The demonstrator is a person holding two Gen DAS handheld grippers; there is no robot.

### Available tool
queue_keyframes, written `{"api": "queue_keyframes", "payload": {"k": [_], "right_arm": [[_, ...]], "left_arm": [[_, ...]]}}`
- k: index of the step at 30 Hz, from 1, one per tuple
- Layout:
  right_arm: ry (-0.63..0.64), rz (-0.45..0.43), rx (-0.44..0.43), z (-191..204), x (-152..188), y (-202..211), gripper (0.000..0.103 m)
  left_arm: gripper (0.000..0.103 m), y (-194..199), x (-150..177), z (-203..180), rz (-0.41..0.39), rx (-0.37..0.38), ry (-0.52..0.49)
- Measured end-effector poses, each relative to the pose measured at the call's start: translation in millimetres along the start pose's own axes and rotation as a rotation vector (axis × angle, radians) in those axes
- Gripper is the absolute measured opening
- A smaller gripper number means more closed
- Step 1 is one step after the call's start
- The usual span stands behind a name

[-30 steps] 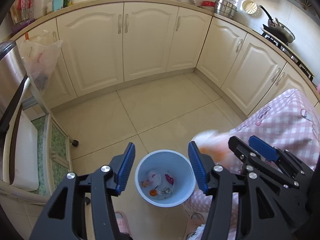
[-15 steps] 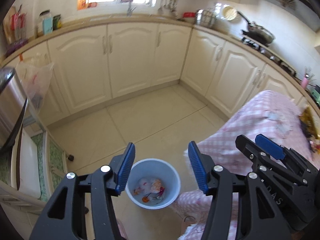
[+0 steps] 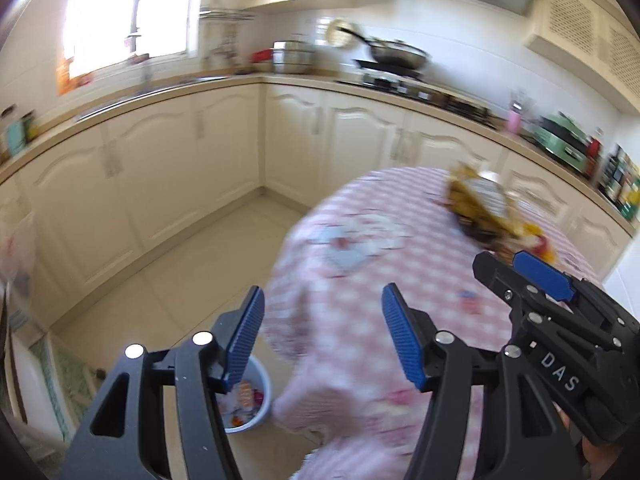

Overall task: Collect trash
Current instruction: 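Withdraw both open grippers from above the blue bin, then grasp the black snack wrapper with the left gripper while the right grasps the pink-tied bag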

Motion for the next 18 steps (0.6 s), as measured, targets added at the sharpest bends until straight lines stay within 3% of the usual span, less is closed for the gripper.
{"api": "queue_keyframes", "payload": {"k": [10, 18], "right_arm": [[-0.172, 0.042, 0.193, -136.6, 8.6, 2.8, 0.051], [-0.216, 0.101, 0.236, -186.8, 16.0, -8.7, 0.054]], "left_arm": [[0.063, -63.0, -4.5, -131.3, 0.105, 0.159, -0.247], [0.063, -114.7, -4.7, -181.8, 0.168, 0.163, -0.379]]}}
Point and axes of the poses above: each gripper's, at about its wrist camera, not at the fingertips, and y roughly against the way its jaws point, z to its left, x to its underside, the point moved 1 cm from there along -y, roughly the way its jaws point, and after that the axes turned 5 degrees about x, right-handed, at the moved point
